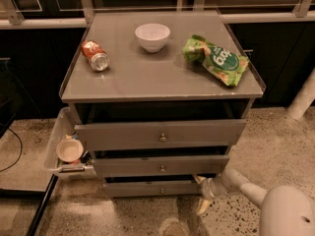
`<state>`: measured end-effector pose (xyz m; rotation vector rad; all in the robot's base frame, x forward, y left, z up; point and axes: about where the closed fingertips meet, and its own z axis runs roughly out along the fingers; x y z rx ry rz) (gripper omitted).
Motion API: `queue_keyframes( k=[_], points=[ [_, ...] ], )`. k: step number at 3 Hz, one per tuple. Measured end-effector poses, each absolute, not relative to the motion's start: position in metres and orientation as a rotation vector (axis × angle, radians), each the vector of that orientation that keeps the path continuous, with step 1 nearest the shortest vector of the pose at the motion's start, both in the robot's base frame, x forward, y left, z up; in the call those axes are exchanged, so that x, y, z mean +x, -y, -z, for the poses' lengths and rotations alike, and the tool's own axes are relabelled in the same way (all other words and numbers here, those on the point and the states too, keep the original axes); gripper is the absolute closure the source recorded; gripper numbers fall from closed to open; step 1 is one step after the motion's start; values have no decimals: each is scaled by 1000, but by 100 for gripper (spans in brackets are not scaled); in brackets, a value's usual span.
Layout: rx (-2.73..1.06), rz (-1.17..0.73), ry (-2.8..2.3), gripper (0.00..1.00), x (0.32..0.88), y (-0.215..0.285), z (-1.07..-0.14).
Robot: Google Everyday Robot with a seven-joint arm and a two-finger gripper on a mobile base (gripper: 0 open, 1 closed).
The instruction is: Open bottom drawer
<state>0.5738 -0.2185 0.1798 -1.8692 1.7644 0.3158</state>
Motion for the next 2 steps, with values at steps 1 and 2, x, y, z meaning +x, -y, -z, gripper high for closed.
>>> queue_keyframes(
  k=[1,2],
  points=[
    [-1848,-310,-1761,0,584,216,-175],
    [-1828,-305,-1756,0,590,212,-171]
  ],
)
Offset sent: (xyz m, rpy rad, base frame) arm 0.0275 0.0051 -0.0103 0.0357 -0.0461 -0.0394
